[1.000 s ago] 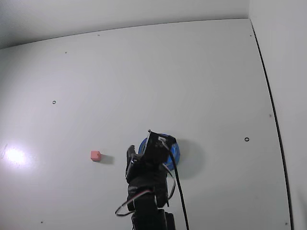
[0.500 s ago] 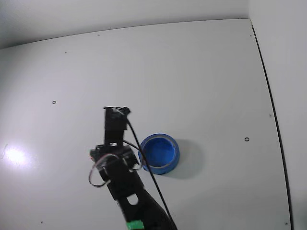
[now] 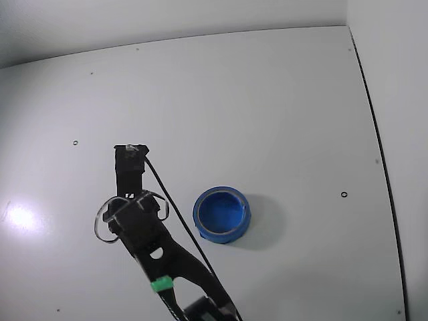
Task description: Grasp a block and put it in the bin.
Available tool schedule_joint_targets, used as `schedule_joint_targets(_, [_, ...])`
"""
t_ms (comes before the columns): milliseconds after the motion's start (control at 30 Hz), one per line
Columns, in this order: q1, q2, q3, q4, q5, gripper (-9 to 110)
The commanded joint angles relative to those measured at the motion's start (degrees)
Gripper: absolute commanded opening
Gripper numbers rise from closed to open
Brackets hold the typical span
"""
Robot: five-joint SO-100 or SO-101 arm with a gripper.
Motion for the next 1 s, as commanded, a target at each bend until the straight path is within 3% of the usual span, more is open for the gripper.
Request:
schedule_joint_targets(0, [-1.41,-3.87,-6.77,-0.70,0.26,27])
schedule_joint_targets(667, [-0.79,-29.00,-24.08,-1.05,-0.53,27])
schedule_joint_targets(967, [-0.79,-32.34,-24.96,-10.90,-0.53,27])
